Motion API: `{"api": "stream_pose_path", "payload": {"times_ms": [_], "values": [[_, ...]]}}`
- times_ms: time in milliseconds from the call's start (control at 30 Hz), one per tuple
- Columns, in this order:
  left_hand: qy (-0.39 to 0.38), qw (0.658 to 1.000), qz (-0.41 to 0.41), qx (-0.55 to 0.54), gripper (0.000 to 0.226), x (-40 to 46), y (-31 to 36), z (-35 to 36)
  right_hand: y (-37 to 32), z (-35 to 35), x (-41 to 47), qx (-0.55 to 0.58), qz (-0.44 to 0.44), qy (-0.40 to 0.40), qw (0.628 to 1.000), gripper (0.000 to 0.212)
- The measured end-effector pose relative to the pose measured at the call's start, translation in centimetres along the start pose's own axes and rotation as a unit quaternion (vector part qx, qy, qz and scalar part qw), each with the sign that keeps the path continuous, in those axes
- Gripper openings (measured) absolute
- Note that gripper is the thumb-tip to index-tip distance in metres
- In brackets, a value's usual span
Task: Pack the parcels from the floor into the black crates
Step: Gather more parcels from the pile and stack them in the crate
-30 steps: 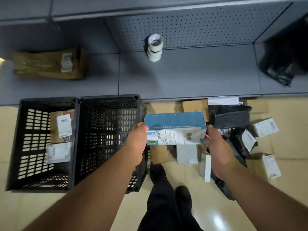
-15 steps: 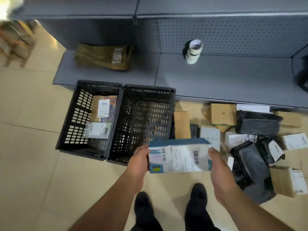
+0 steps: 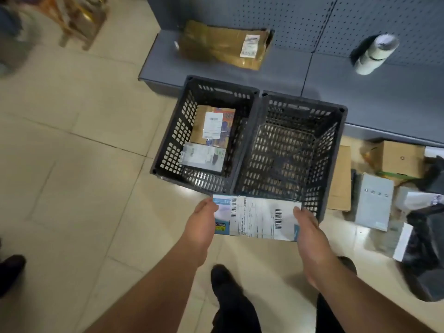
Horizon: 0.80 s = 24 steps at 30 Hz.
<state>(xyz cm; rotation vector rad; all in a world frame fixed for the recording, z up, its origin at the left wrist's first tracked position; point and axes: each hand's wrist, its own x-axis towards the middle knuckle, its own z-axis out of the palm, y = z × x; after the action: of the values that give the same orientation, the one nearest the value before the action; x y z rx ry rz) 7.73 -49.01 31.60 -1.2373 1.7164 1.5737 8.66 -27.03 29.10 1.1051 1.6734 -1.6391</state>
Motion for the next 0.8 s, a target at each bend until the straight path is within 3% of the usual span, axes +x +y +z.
{"api": "stream_pose_path", "payload": {"times_ms": [200,533,700,800], "values": [[0.013,1.0,0.002,0.027,0.031,3.0,1.8,-10.1,0.2,10.1,-1.7,-0.009,0.014,-0.018,1.0,0.025],[0.066,0.994,0.01,0.087,0.025,10.1,7.0,-14.4,-3.8,17.9,2.9,-0.03,0.048,-0.074,0.996,0.066],[0.084,0.986,0.03,0.143,0.026,14.8,10.3,-15.7,-5.9,22.1,6.4,-0.068,0.04,-0.076,0.994,0.063],[0.078,0.983,0.028,0.163,0.033,18.8,11.3,-15.9,-6.7,24.3,8.9,-0.065,0.036,-0.071,0.995,0.05]]}}
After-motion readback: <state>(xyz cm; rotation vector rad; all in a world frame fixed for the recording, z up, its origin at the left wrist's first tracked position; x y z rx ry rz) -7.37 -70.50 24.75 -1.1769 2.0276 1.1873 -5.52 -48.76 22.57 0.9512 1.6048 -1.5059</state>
